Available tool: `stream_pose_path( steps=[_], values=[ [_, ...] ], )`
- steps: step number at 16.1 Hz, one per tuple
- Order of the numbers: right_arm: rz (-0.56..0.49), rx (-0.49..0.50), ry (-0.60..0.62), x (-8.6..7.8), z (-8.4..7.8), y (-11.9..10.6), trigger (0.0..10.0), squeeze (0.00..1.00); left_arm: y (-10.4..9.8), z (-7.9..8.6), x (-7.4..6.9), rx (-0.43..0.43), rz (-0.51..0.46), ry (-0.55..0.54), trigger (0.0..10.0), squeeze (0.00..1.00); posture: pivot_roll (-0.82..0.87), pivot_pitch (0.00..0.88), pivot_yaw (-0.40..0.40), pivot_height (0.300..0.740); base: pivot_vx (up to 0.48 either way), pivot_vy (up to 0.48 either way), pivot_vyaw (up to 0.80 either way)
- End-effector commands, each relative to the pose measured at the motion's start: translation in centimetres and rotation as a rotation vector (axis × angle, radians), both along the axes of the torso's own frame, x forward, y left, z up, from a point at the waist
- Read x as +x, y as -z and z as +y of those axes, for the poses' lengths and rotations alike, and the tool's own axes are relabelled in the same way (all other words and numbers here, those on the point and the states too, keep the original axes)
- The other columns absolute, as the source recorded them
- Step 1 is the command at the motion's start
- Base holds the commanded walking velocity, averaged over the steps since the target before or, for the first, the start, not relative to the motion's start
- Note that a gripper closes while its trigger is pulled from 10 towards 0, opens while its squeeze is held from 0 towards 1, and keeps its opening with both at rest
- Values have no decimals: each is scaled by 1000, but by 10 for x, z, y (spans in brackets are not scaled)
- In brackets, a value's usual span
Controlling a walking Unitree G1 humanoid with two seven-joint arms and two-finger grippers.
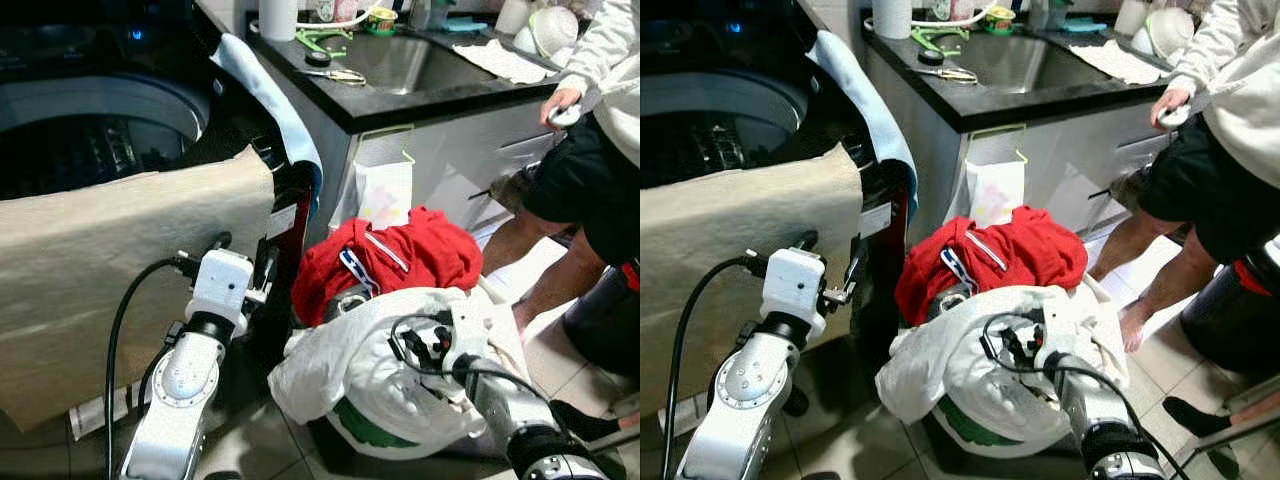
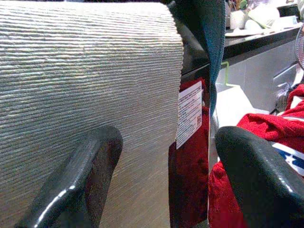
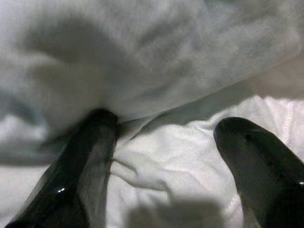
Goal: Clothes washing
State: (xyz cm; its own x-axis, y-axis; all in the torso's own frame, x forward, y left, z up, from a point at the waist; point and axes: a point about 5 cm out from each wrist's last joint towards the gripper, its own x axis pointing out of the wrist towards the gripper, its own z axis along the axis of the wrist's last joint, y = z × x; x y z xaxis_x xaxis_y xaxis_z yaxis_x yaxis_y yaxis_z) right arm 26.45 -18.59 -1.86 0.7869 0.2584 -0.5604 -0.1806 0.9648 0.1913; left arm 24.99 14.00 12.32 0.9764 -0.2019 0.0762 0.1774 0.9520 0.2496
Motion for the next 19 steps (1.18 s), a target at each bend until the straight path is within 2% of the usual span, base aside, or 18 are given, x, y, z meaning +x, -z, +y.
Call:
stream_pose_path(
  steps=[1,2,3,5,10,14,19],
  values=[
    [11,-83,-26,-7,-7,6,10000,0,-4,-1,0,-2,-12,-6,10000,0,179,0,-124,740,0,0,0],
    [36,-111,-24,-12,-9,12,10000,0,-4,-2,1,-2,-12,-5,10000,0,180,0,-124,740,0,0,0],
    [63,-152,-15,-16,-13,16,0,0,-5,-2,1,-2,-15,-3,10000,0,178,0,-123,740,0,0,0],
    [103,-151,-29,-22,-14,21,0,0,-5,-3,2,0,-15,2,10000,0,171,0,-116,740,0,0,0],
    [121,-173,-2,-28,-19,27,0,0,-5,-4,3,2,-18,11,10000,0,172,0,-114,740,0,0,0],
    [90,-148,-5,-23,-16,23,0,0,-5,-4,4,1,-18,9,10000,0,172,0,-116,740,0,0,0],
    [89,-174,2,-21,-20,22,0,0,-5,-5,5,1,-18,11,10000,0,172,0,-117,740,0,0,0]
  ],
)
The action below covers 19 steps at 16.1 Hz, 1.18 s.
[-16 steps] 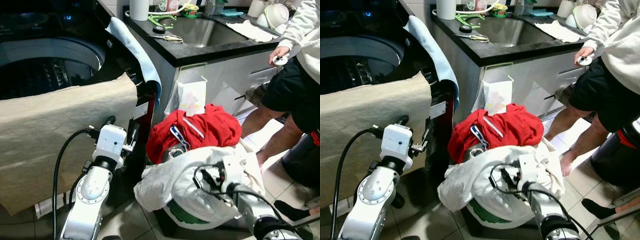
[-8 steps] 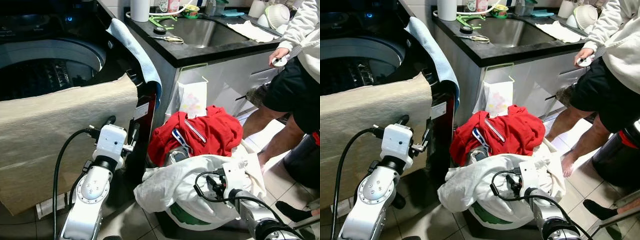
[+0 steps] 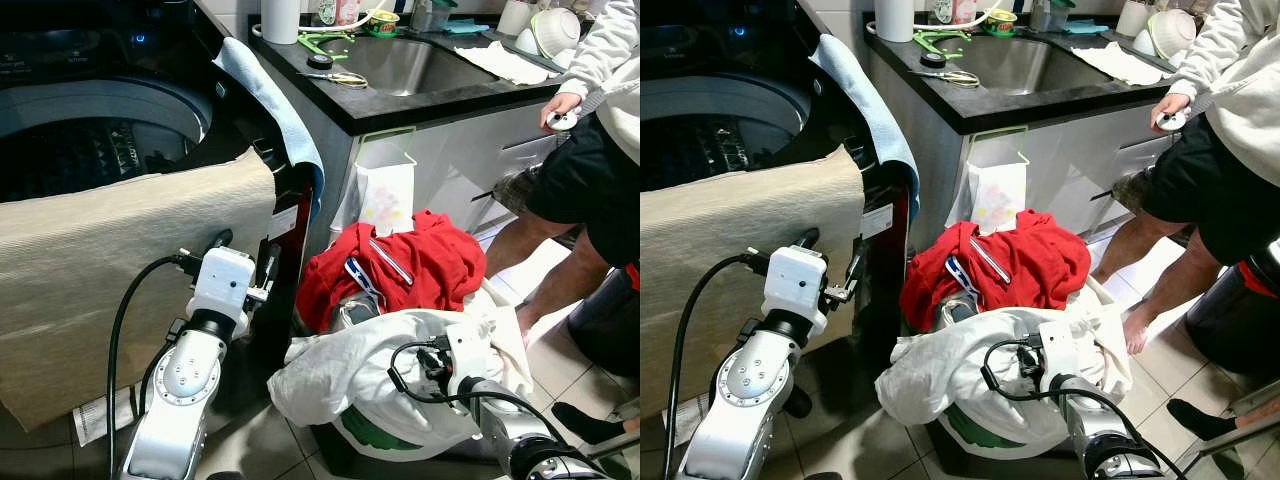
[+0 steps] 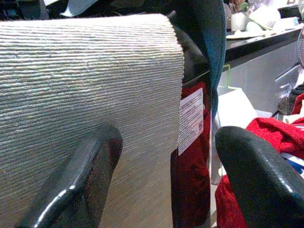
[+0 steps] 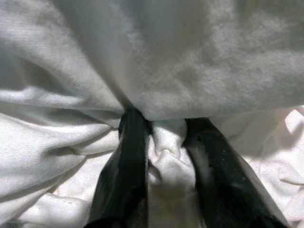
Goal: Clothes washing
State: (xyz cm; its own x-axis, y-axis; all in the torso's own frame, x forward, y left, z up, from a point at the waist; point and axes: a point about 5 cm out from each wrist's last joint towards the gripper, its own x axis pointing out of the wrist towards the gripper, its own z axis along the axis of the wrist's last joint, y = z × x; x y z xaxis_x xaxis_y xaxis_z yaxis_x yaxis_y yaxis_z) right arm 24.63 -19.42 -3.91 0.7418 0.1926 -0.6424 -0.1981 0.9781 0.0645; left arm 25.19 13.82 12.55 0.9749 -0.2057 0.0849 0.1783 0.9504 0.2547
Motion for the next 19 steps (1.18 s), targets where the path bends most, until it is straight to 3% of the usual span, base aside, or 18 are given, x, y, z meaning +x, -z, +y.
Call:
stream_pose_path(
  steps=[1,6,9,10,12,17,19],
  values=[
    [19,-28,28,-2,-12,1,0,0,-3,-4,3,-1,-8,8,10000,0,172,0,-116,740,0,0,0],
    [12,-27,30,-1,-13,-1,0,0,-3,-4,5,3,-10,12,10000,0,174,0,-119,740,0,0,0],
    [-70,29,35,16,-7,-14,0,0,0,-2,5,-3,3,4,10000,0,170,0,-121,740,0,0,0],
    [-184,95,17,38,6,-35,0,0,1,-2,5,-2,6,2,10000,0,167,0,-120,740,0,0,0],
    [-300,150,-13,57,18,-59,0,0,1,-2,6,-1,3,3,10000,0,162,0,-119,740,0,0,0],
    [-527,254,-115,87,39,-128,0,0,0,-3,9,-2,-6,4,10000,0,151,0,-116,740,0,0,0],
    [-576,280,-152,92,48,-149,0,0,0,-3,10,-3,-7,4,10000,0,149,0,-119,740,0,0,0]
  ],
)
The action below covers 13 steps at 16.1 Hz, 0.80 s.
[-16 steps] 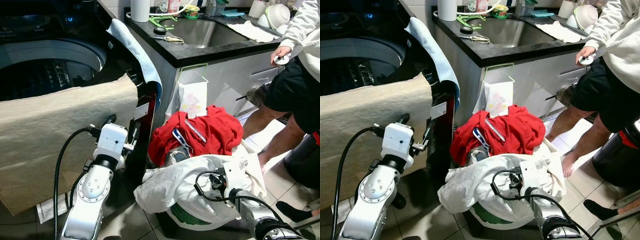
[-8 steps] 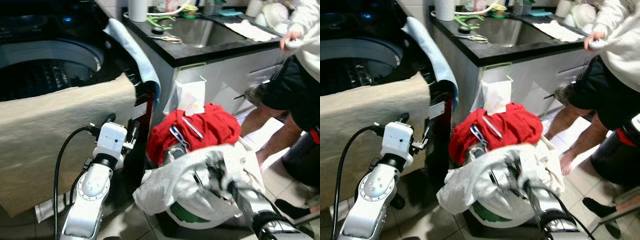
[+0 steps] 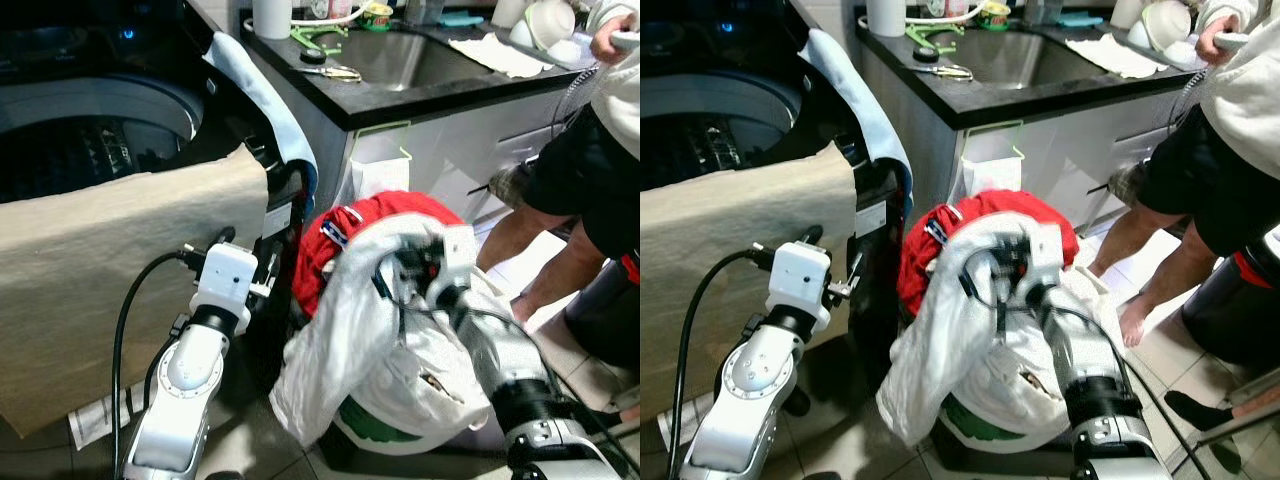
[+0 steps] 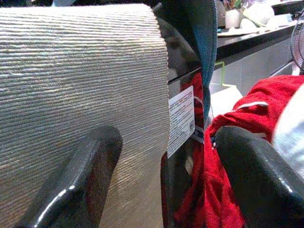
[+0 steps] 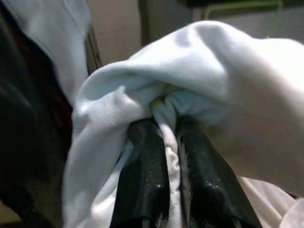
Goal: Clothes washing
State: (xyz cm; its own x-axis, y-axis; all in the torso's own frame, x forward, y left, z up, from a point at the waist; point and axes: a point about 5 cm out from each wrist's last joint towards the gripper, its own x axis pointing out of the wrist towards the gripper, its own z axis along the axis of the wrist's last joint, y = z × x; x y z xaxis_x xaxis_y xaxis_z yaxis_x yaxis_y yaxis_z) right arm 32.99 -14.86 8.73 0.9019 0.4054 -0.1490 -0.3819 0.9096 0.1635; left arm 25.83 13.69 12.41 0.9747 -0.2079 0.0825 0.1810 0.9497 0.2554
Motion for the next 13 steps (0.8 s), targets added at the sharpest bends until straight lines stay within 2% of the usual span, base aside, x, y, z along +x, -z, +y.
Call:
stream_pose_path(
  steps=[1,6,10,12,13],
  values=[
    [-111,41,-47,11,9,-35,0,0,-2,-2,4,-6,-10,0,10000,0,151,0,-123,740,0,0,0],
    [-162,56,-124,18,29,-63,0,0,-2,-1,5,-8,-15,-11,10000,0,160,0,-134,740,0,0,0],
    [-270,74,-263,24,58,-111,0,0,-1,-2,5,-10,-17,-25,10000,0,168,0,-156,740,0,0,0],
    [-282,82,-312,21,65,-118,0,0,-1,-2,4,-13,-19,-34,10000,0,174,0,-166,740,0,0,0],
    [-269,83,-320,19,67,-114,0,0,0,-1,3,-14,-19,-38,10000,0,176,0,-167,740,0,0,0]
  ],
)
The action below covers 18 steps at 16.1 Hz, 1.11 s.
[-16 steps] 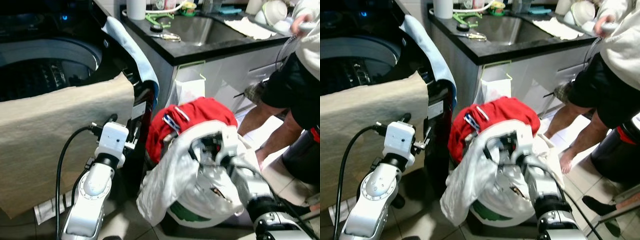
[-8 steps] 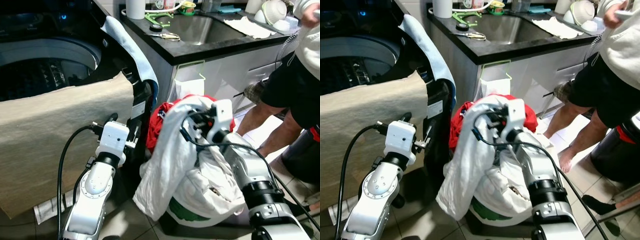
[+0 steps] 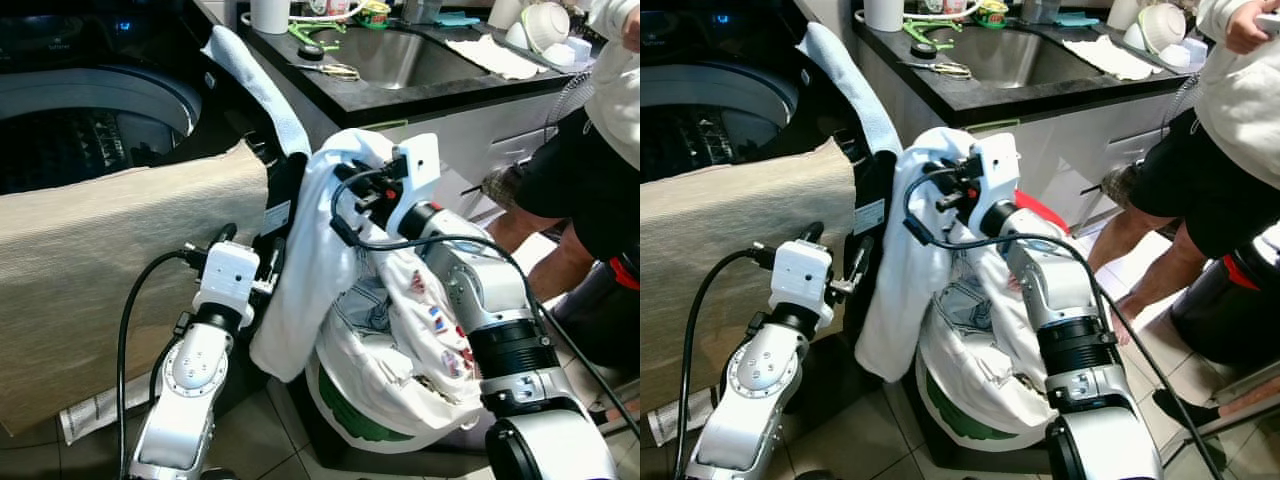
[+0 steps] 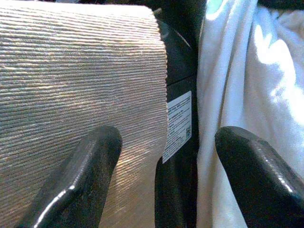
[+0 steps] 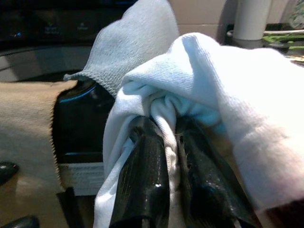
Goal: Clothes washing
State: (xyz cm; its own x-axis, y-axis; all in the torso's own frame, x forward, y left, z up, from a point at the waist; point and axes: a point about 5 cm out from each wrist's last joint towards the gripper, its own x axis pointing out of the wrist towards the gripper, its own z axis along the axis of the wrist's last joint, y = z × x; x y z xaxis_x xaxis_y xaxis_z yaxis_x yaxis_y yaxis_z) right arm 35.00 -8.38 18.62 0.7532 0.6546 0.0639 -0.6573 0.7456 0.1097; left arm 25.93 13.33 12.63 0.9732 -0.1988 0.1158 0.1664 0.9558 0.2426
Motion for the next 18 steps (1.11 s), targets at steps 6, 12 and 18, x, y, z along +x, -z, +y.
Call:
stream_pose_path(
  steps=[6,12,18],
  values=[
    [-278,86,-179,-16,19,-105,0,0,1,4,3,7,10,-25,10000,0,168,0,-145,740,0,0,0],
    [-432,131,-212,-3,12,-187,0,0,0,-3,9,-5,0,-13,10000,0,164,0,-151,740,0,0,0],
    [-508,177,-277,-13,19,-218,0,0,0,-2,8,-9,-5,-18,10000,0,171,0,-154,740,0,0,0]
  ],
)
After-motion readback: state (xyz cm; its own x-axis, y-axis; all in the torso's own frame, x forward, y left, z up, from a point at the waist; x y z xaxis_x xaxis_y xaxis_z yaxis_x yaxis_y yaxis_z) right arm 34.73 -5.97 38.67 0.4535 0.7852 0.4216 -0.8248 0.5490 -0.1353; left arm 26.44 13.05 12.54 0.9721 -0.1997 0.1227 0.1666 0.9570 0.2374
